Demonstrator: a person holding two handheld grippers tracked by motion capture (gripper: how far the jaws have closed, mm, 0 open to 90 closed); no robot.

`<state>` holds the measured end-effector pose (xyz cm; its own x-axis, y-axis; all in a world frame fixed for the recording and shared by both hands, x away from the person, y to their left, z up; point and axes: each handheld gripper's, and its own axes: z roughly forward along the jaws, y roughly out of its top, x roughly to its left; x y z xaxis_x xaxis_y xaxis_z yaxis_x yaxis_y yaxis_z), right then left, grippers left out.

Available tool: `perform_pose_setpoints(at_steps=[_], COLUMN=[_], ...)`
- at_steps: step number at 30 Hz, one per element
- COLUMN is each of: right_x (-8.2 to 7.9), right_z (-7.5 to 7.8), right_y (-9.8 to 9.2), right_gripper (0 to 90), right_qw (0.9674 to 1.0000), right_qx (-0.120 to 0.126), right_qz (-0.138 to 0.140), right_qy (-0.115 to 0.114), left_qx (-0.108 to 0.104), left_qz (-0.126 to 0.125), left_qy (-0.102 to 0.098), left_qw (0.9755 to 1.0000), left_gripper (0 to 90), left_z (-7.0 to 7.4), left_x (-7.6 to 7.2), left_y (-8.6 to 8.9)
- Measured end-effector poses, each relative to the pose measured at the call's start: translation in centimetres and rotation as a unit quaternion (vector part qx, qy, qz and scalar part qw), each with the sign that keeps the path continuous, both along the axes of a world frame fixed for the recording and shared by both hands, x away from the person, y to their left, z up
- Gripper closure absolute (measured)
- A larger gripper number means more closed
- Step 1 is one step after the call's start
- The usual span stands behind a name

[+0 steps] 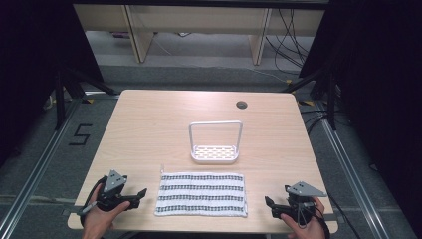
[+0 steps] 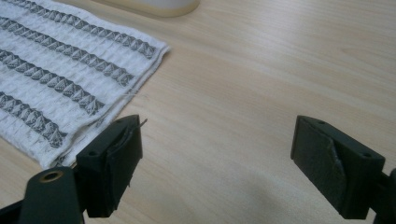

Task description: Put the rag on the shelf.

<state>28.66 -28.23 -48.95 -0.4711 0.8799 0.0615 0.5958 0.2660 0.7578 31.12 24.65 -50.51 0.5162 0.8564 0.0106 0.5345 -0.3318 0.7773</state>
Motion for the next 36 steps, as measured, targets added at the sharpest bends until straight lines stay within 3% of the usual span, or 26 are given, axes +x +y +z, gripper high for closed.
perform_pose_setpoints(at_steps=[4,5,7,10,11,12,14,18,24,25,29,31,34,35,36], right_x=[0.0,0.0,0.0,-0.1,-0.4,-0.1,-0.4,-0.1,-0.4,-0.3,-0.4,-0.5,-0.7,-1.0,-0.8], right_z=[0.0,0.0,0.0,0.1,0.2,0.1,0.3,0.1,0.3,0.3,0.3,0.4,0.5,0.6,0.5], right_y=[0.0,0.0,0.0,0.2,0.5,0.2,0.5,0.4,1.1,1.1,1.4,1.6,1.9,2.2,2.2], right_gripper=[17.9,18.0,18.3,18.6,18.7,18.9,18.9,19.3,20.2,20.5,22.2,24.2,25.3,25.8,26.0], right_qw=[1.0000,1.0000,1.0000,1.0000,0.9997,1.0000,0.9998,0.9999,0.9998,0.9996,0.9994,0.9988,0.9988,0.9992,0.9986], right_qx=[0.000,-0.001,-0.005,-0.002,0.010,0.001,0.009,-0.003,0.009,0.004,0.007,0.001,0.002,0.009,0.003], right_qz=[0.001,0.001,0.002,0.005,-0.009,0.006,-0.006,0.014,0.016,0.029,0.033,0.048,0.049,0.039,0.053], right_qy=[0.000,-0.001,-0.007,0.003,0.019,-0.002,0.015,-0.007,-0.001,-0.005,-0.002,-0.005,-0.007,0.008,-0.003], left_qx=[0.009,-0.001,0.009,0.005,0.005,0.008,0.000,-0.008,-0.007,-0.010,-0.005,-0.001,0.022,0.021,0.020], left_qz=[-0.008,-0.005,-0.012,-0.015,-0.018,-0.020,-0.023,-0.033,-0.060,-0.064,-0.084,-0.112,-0.142,-0.142,-0.148], left_qy=[0.001,-0.005,0.003,0.002,-0.001,-0.001,-0.002,-0.005,-0.007,-0.010,-0.013,-0.012,-0.009,-0.007,-0.005], left_qw=[0.9999,1.0000,0.9999,0.9999,0.9998,0.9998,0.9997,0.9994,0.9981,0.9979,0.9964,0.9937,0.9895,0.9896,0.9888], left_gripper=[14.7,14.7,14.8,14.9,15.0,15.0,15.1,15.1,14.9,14.9,15.9,16.7,17.6,18.2,18.2], left_z=[0.1,0.0,0.1,0.1,0.1,0.2,0.3,0.6,1.2,1.3,1.8,2.0,2.0,2.0,2.0], left_x=[0.0,0.0,0.0,0.0,0.0,0.0,-0.1,0.0,0.3,0.4,0.8,1.3,1.9,2.1,2.3], left_y=[-0.1,-0.3,-0.3,-0.6,-0.7,-0.7,-1.0,-1.8,-3.6,-4.1,-5.7,-7.3,-8.7,-9.3,-9.7])
